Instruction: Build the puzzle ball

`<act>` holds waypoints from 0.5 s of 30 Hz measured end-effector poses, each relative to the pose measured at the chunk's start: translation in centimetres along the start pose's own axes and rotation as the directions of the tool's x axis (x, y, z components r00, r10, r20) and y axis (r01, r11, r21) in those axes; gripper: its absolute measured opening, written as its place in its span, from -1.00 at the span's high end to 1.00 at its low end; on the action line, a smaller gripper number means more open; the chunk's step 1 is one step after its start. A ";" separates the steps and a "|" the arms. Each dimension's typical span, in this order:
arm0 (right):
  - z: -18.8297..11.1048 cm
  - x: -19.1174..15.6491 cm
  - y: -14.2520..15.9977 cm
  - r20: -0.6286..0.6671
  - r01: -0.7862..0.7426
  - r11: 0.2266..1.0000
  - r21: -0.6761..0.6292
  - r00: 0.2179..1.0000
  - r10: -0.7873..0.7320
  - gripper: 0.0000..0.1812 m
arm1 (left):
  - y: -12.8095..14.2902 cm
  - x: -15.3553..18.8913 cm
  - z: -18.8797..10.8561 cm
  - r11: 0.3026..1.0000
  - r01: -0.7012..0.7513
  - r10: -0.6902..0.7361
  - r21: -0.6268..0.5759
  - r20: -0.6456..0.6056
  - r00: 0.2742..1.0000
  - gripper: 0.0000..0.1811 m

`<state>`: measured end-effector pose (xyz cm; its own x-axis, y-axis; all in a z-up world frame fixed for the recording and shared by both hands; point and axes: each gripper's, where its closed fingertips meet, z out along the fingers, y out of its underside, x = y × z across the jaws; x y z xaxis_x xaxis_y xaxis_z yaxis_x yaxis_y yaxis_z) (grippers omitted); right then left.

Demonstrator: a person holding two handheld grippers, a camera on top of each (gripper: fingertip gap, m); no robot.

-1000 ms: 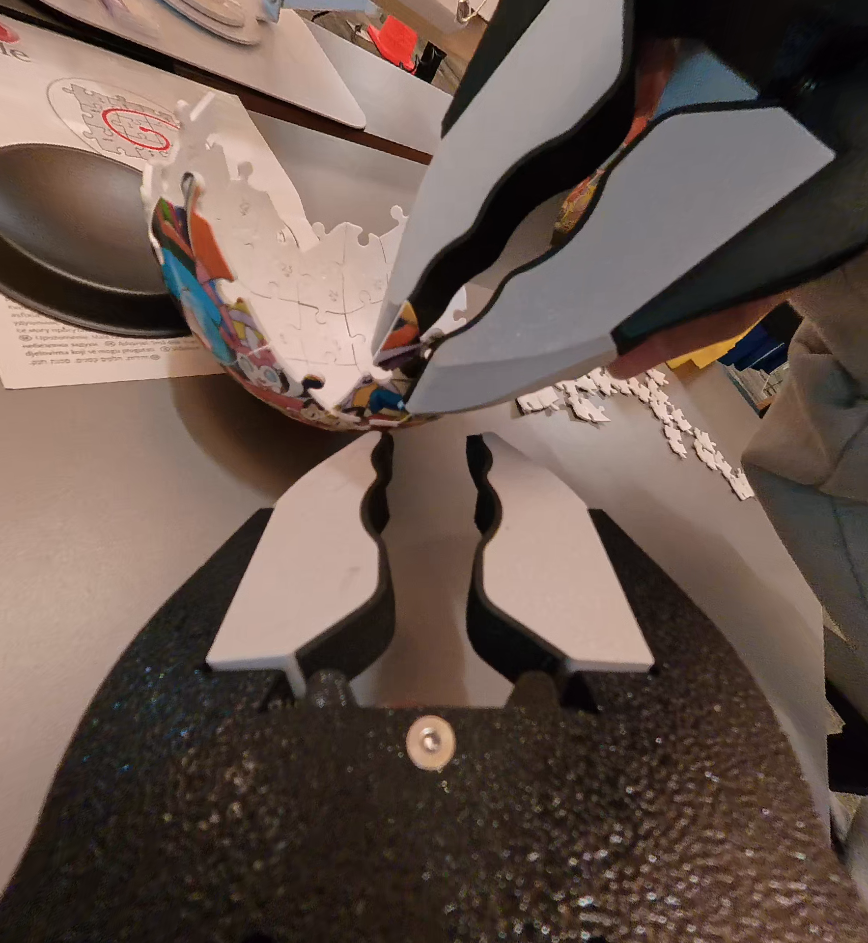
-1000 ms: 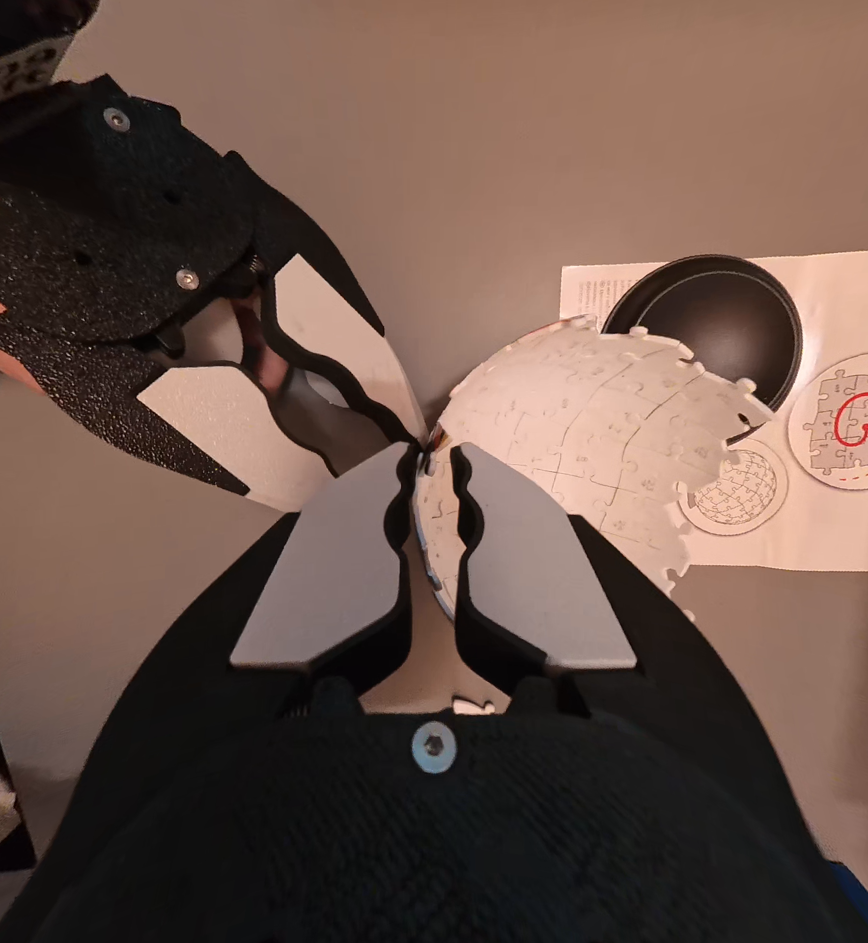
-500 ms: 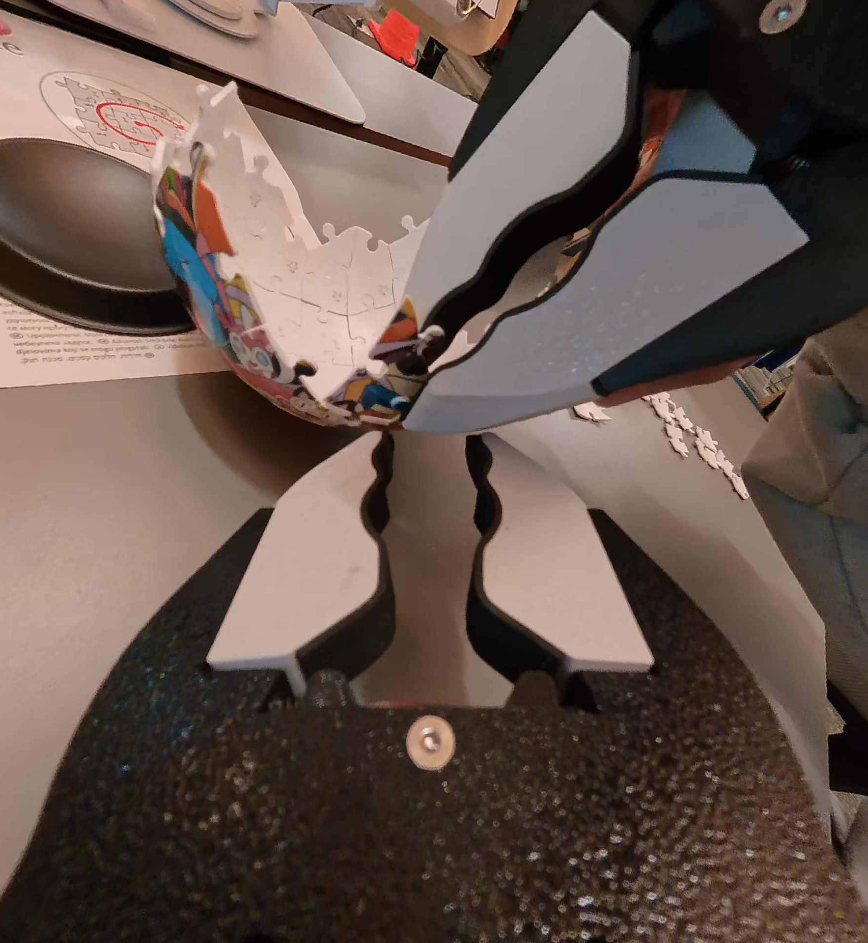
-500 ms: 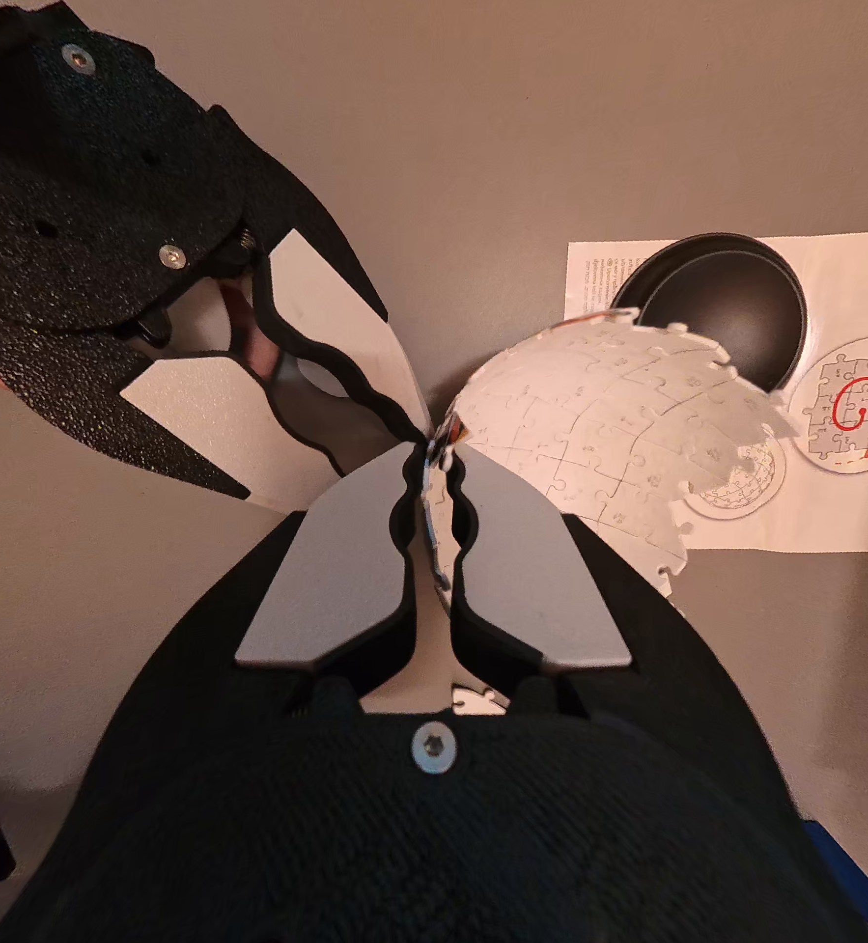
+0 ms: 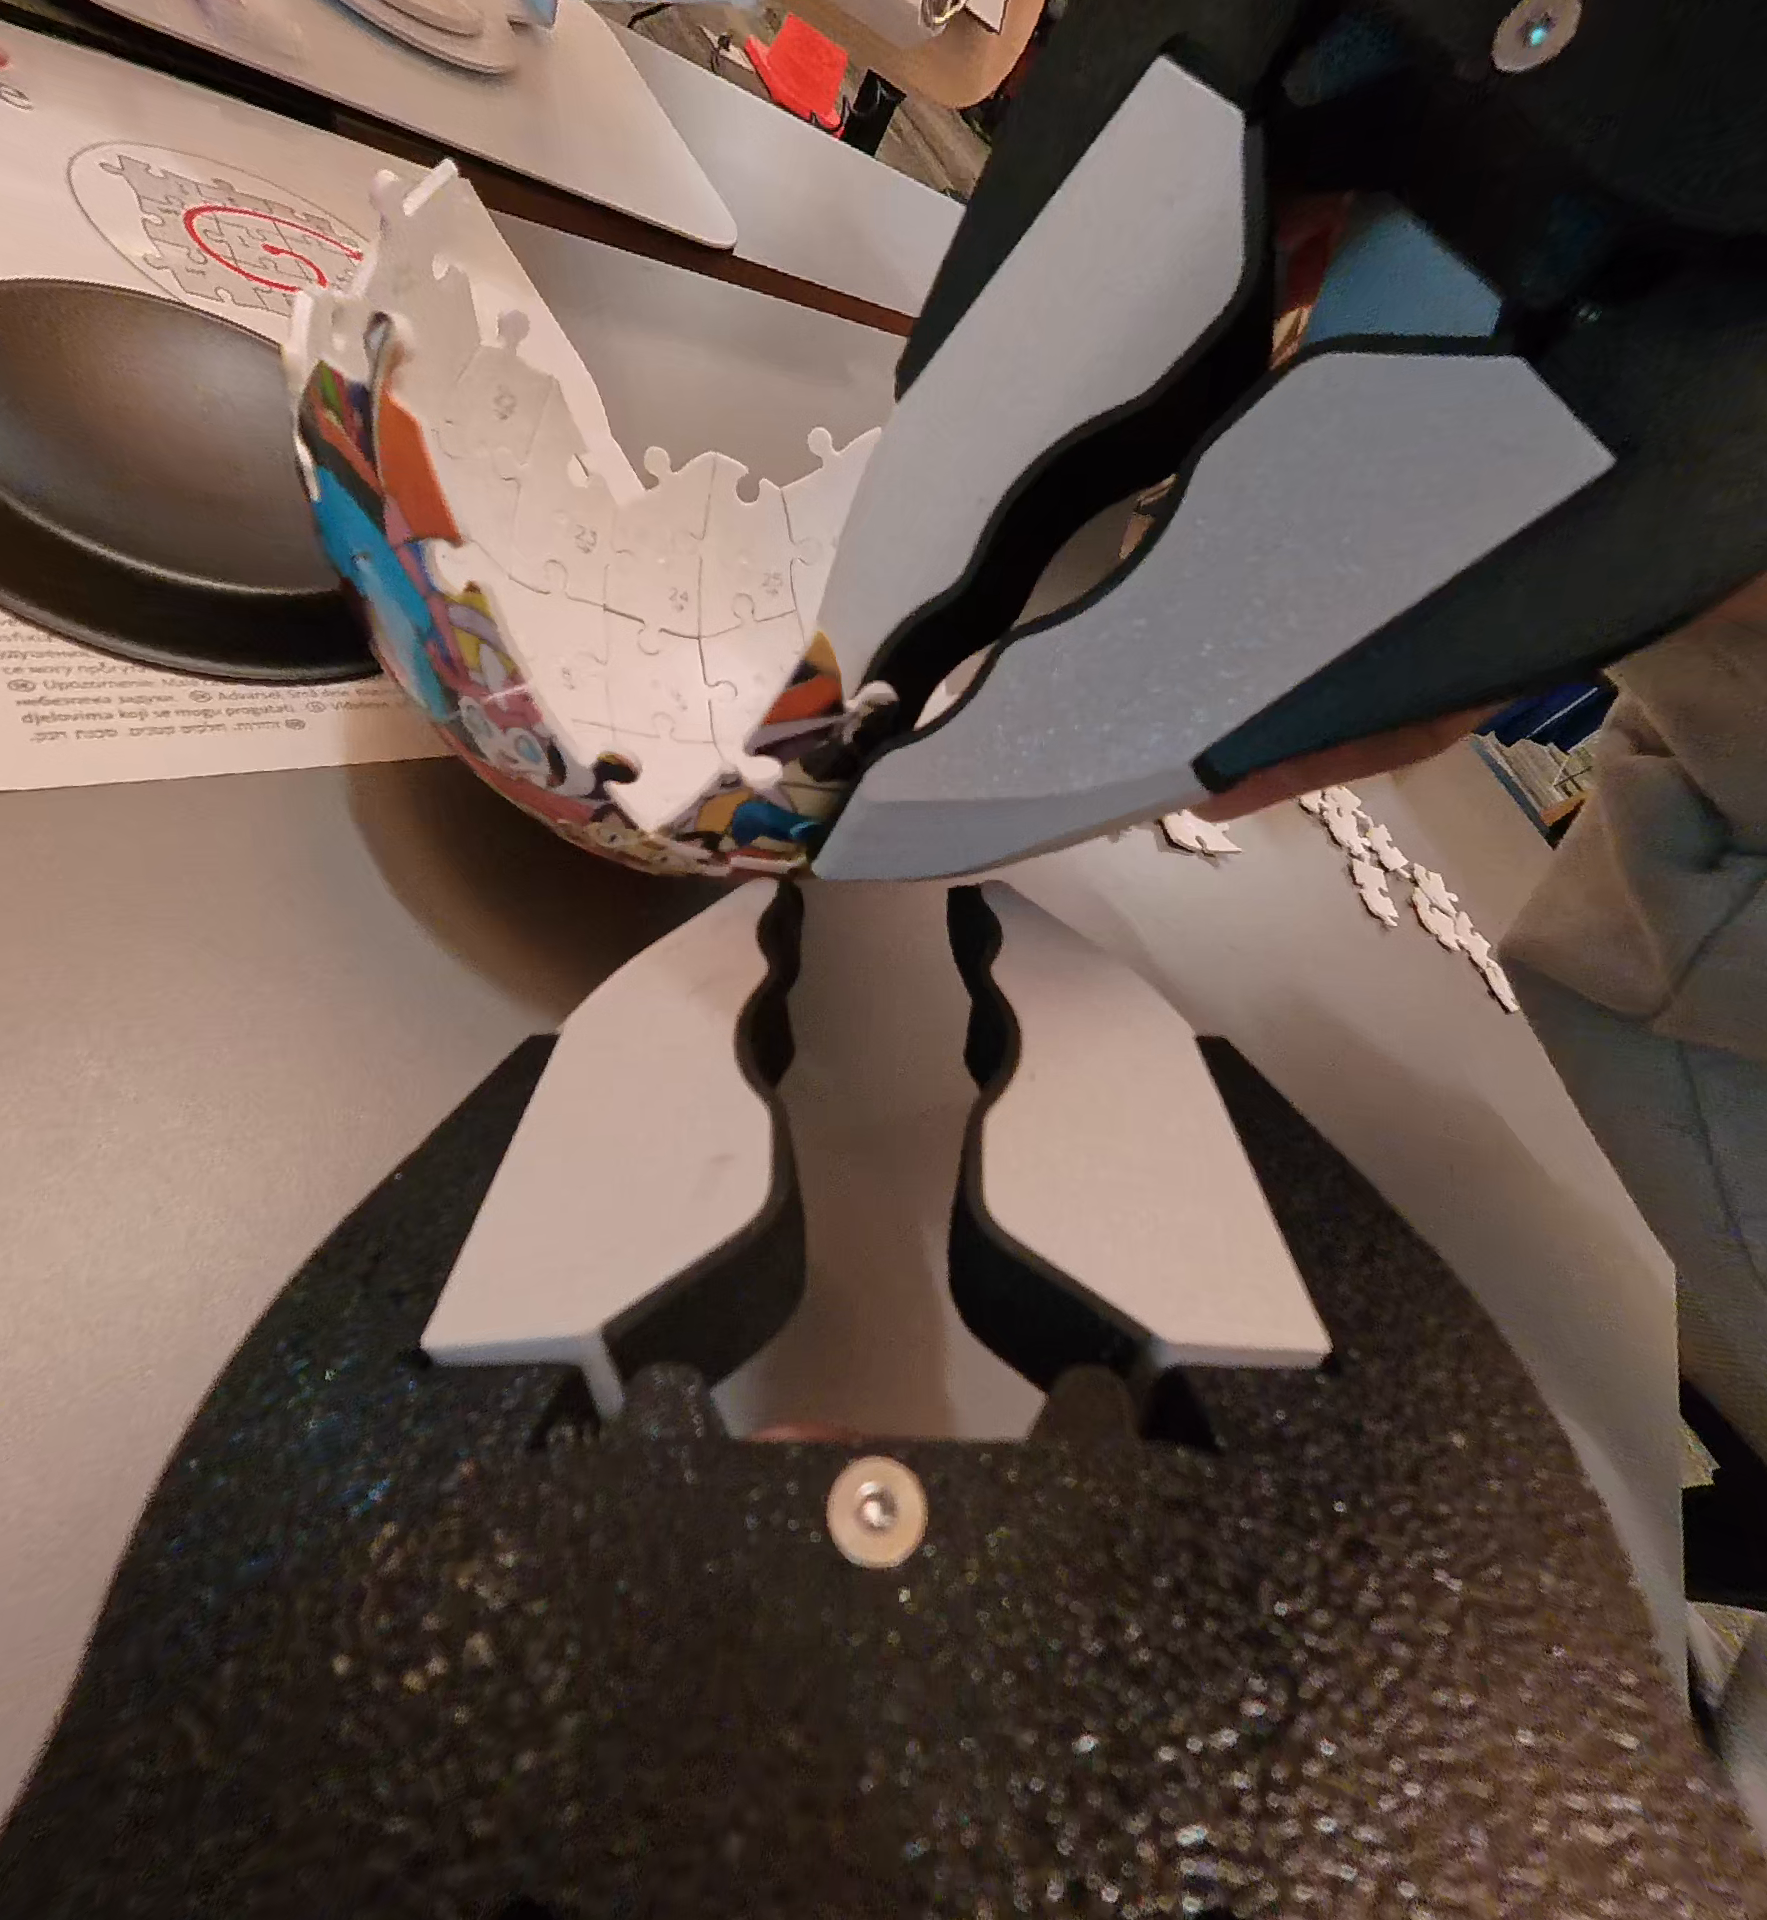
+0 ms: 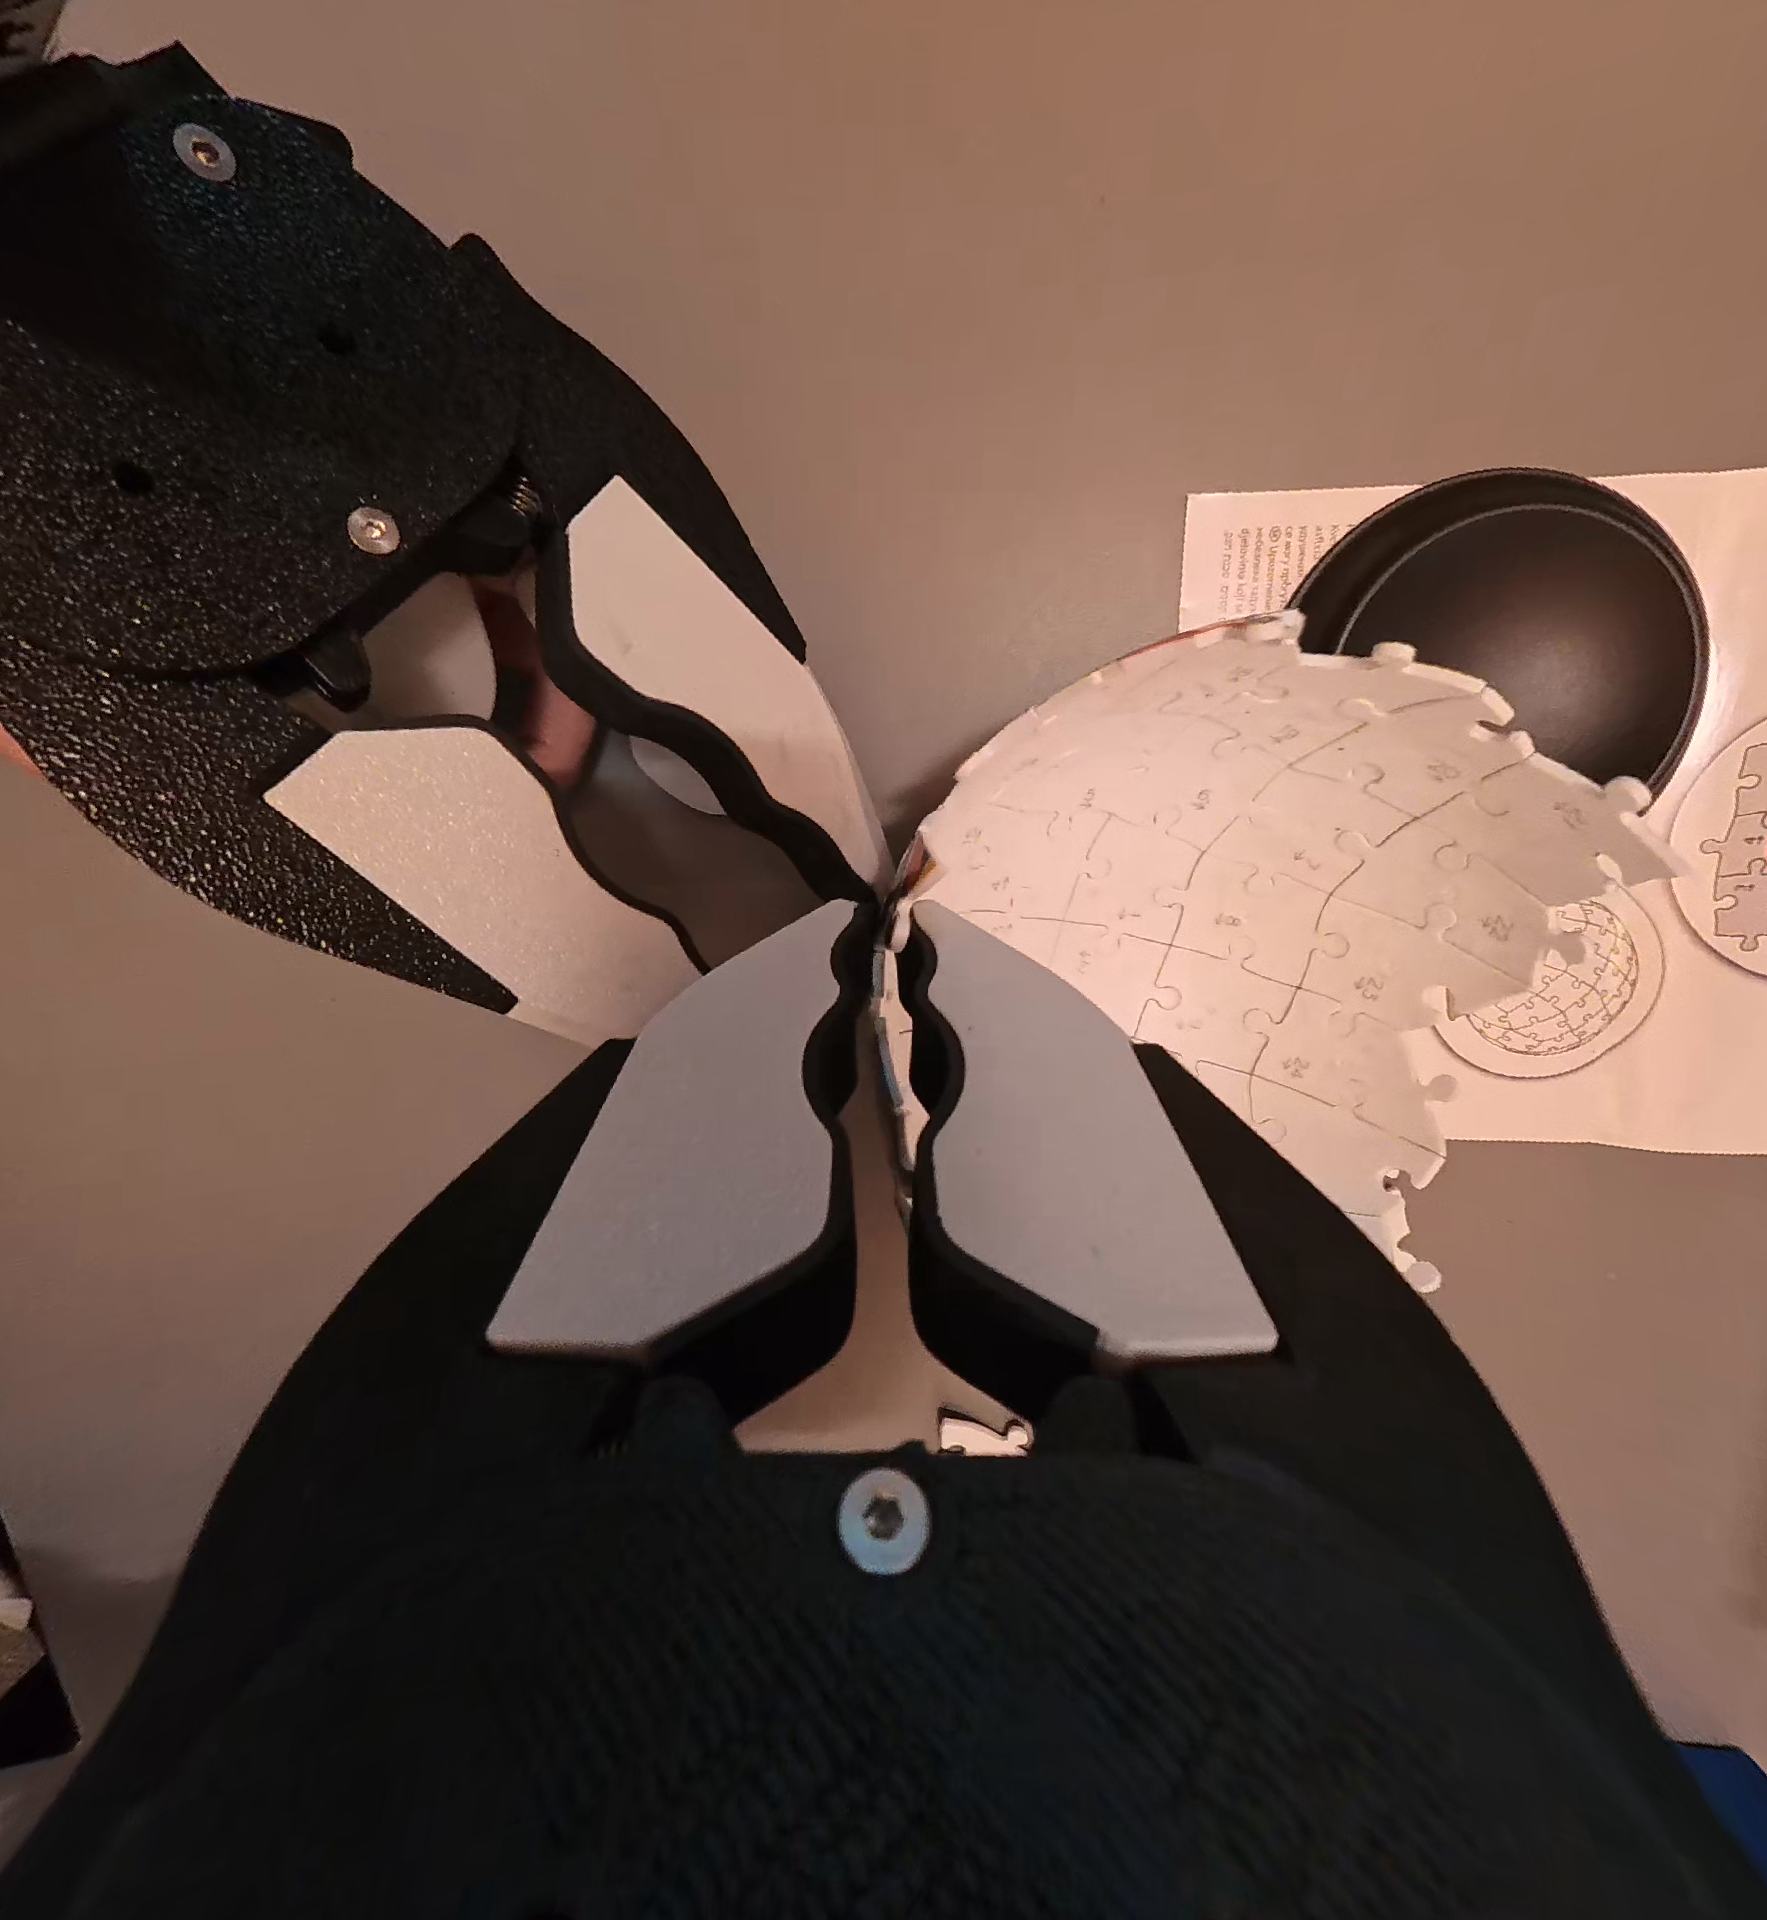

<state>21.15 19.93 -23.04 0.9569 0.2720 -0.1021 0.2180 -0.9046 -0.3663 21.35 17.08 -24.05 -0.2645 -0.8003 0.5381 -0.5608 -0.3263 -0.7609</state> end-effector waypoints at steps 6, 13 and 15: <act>0.2 0.4 0.5 -0.019 0.008 1.000 -0.019 1.000 -0.008 0.81 | 0.1 0.0 0.0 1.000 0.005 -0.005 -0.005 -0.003 1.000 0.68; -1.4 0.4 1.0 -0.007 0.019 1.000 0.006 1.000 -0.019 0.69 | 0.0 0.0 -0.1 1.000 0.011 -0.011 0.003 -0.009 1.000 0.68; -1.8 0.6 1.4 -0.015 0.041 0.999 0.014 0.999 -0.041 0.67 | 0.0 0.0 -0.1 1.000 0.010 -0.010 0.004 -0.008 1.000 0.68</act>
<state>22.42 18.21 -21.92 0.9500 0.3036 -0.0734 0.2541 -0.8879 -0.3834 21.29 17.11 -23.97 -0.2651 -0.7933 0.5481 -0.5605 -0.3357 -0.7570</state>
